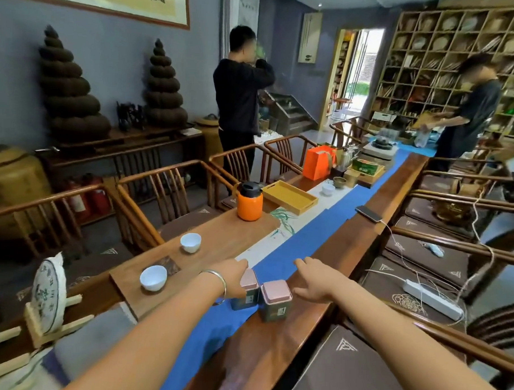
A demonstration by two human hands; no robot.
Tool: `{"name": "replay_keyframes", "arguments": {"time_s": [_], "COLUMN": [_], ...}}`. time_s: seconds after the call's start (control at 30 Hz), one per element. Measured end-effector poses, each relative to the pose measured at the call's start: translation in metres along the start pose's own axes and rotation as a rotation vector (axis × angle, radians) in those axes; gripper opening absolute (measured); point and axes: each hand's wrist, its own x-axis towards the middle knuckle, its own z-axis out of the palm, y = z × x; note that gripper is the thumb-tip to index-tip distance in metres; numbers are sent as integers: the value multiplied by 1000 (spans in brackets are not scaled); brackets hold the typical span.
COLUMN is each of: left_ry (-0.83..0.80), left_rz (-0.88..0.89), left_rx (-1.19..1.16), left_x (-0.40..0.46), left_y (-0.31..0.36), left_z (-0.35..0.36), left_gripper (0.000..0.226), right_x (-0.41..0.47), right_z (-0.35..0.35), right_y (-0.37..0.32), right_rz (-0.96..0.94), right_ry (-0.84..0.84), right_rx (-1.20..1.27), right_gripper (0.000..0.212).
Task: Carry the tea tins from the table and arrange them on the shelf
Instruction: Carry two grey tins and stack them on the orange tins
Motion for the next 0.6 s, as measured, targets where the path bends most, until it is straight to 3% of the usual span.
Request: {"name": "replay_keyframes", "arguments": {"time_s": [0.3,0.47,0.6], "left_ry": [-65,-68,-61], "left_rz": [-117,-182,-188], "left_rx": [-29,-142,-135], "left_x": [96,140,163], "left_y": [-14,-24,-25], "left_z": [53,91,125], "left_gripper": [59,105,111], "right_x": [113,152,167], "right_z": [52,97,132], "right_y": [47,62,70], "right_rz": [-156,-210,-236], "right_ry": [-152,-178,-169], "right_rx": [-17,-45,10], "right_gripper": [80,106,118]}}
